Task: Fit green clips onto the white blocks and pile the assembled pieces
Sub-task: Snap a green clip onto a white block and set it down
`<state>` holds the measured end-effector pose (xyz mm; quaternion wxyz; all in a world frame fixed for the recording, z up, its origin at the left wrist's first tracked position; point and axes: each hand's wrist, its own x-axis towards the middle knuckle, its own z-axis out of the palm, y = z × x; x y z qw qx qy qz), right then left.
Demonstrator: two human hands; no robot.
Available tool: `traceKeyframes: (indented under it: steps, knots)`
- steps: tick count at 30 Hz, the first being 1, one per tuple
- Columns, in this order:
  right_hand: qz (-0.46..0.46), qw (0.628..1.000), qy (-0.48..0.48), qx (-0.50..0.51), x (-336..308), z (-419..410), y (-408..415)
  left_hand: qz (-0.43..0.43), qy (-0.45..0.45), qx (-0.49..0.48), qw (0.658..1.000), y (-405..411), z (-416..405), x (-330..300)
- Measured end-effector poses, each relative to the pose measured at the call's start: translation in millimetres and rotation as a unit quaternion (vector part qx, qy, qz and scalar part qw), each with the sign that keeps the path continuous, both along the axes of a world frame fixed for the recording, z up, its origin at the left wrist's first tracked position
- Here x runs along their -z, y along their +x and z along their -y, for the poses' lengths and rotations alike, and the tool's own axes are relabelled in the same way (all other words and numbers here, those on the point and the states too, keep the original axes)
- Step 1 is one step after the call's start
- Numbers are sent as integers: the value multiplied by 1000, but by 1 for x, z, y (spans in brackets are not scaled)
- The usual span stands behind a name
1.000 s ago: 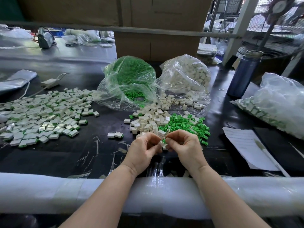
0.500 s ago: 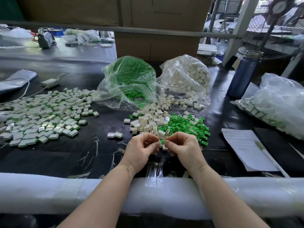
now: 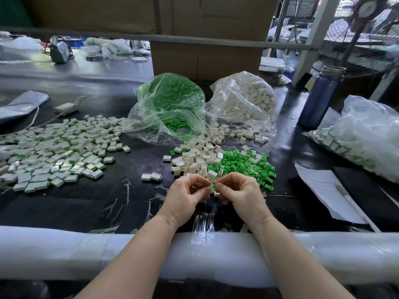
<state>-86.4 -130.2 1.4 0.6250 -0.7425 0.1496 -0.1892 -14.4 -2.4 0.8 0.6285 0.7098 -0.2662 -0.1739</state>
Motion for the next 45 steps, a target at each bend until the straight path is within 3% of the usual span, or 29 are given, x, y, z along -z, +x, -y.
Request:
traceKeyframes:
  steps: [19, 32, 45]
  knots:
    - [-21, 997, -54, -45, -3, -1, -3, 40, 53, 47, 997, -4, -1, -2]
    - [19, 998, 52, -4, -4, 1, -2, 79, 45, 15, 996, 2, 0, 8]
    - [-47, 999, 17, -18, -5, -2, -2, 81, 93, 27, 992, 3, -2, 6]
